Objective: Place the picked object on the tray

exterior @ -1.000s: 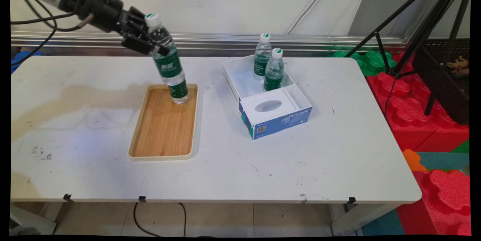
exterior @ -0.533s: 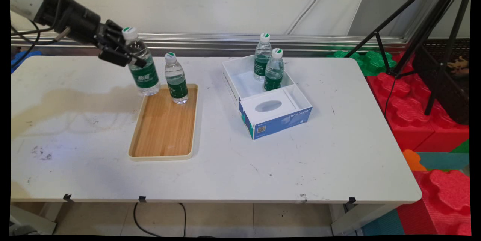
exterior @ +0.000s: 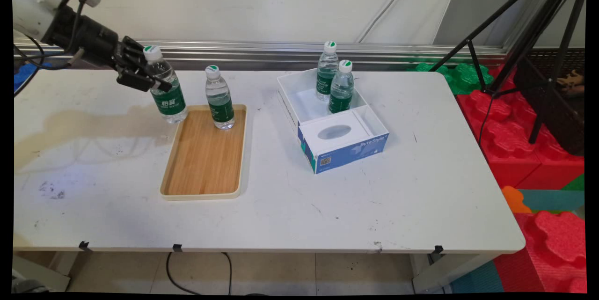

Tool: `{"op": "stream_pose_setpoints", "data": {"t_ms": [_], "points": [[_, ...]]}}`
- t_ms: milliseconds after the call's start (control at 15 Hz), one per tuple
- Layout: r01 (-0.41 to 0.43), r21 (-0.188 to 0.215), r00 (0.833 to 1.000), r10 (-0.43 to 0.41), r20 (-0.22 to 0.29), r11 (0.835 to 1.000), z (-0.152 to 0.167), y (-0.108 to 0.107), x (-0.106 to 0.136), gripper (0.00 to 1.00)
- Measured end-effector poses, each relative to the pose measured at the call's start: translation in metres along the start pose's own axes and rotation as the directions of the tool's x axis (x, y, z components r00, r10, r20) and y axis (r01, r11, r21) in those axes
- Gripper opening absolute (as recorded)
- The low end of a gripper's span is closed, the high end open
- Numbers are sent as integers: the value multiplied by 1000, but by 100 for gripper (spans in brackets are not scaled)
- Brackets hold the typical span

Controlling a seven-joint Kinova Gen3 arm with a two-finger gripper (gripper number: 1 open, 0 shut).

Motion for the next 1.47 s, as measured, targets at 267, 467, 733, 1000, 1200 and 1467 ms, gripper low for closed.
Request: {"op": "stream_pose_setpoints", "data": {"t_ms": [267,467,733,1000,1200,1467], "points": [[0,11,1000,0,1,1000,15,-14,-14,0],[-1,15,1000,1,-6,1000,28,-23,-23,0],[-11,11,1000,11,-27,1000,44,-32,-28,0],[-19,8,999,20,-40,1000,62,-39,-33,0],[-22,8,999,22,-38,1000,73,-43,-38,0],[-27,6,999,27,-35,1000,87,-46,-41,0]]}}
